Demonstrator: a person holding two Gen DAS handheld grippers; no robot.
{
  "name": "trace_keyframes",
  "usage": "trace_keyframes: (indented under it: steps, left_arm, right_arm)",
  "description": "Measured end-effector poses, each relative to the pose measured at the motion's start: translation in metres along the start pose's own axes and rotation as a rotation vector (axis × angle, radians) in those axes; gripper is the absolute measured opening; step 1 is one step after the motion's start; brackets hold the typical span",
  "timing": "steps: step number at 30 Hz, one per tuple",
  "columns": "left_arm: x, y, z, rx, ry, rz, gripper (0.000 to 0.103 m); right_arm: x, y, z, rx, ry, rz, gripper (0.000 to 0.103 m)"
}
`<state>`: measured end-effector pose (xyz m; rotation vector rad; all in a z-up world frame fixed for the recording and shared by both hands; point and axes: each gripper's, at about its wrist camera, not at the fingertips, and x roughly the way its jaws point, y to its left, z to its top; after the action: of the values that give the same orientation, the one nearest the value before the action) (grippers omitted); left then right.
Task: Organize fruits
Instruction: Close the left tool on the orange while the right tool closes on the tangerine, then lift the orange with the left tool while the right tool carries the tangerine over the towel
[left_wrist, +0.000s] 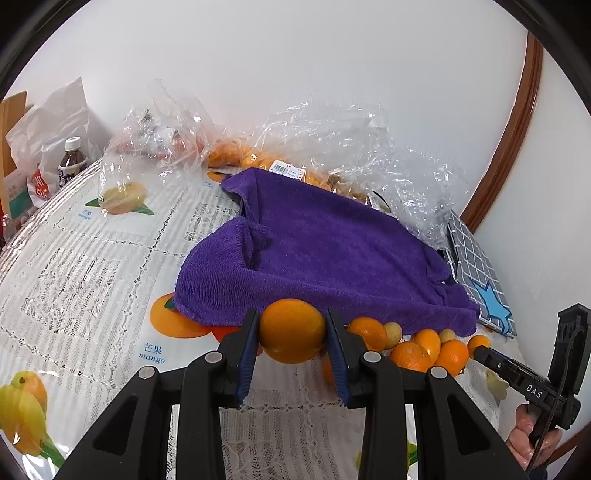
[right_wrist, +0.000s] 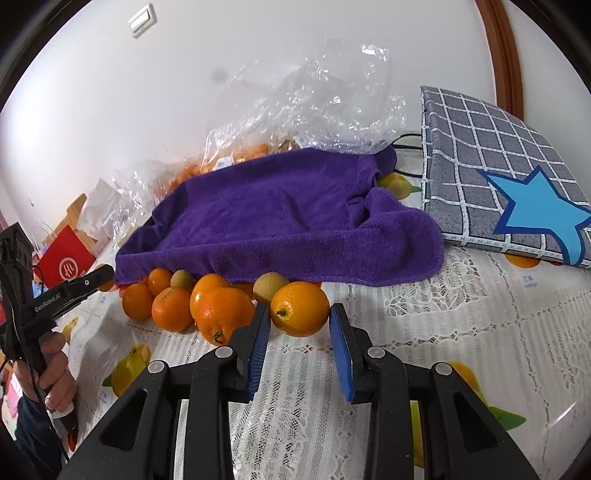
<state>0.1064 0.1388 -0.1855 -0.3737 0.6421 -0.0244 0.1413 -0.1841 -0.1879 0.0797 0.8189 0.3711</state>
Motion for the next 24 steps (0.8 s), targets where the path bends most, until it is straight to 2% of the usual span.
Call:
trace_keyframes:
  steps: [7,13,16,18,21,24]
  left_arm:
    - [-0.004,-0.001,0.002,0.015,-0.027,0.021,0.033]
    - [-0.015,-0.001,0.013,-0.002,-0.080,0.006,0.033]
    - [-0.013,-0.003,0.028,-0.035,-0.073,-0.009,0.033]
    - [-0.012,-0.010,0.042,-0.019,-0.080,-0.018,0.033]
    - [-0.006,-0.026,0.070,0.037,-0.095,0.022,0.033]
    - [0.005,-0.035,0.091,0.043,-0.097,0.034,0.033]
  right_arm:
    - [-0.007,-0.004,0.004,0.018,-0.011,-0.009,0.033]
    - [-0.026,0.004,0.027,-0.031,-0.062,-0.026,0.033]
    - [-0.030,0.007,0.045,-0.049,-0.095,-0.032,0.033]
    - [-0.030,0.007,0.059,-0.052,-0.104,-0.026,0.033]
    - [-0.027,0.012,0.080,-0.074,-0.122,-0.019,0.033]
    - [-0.022,0.020,0.100,-0.105,-0.145,-0.018,0.033]
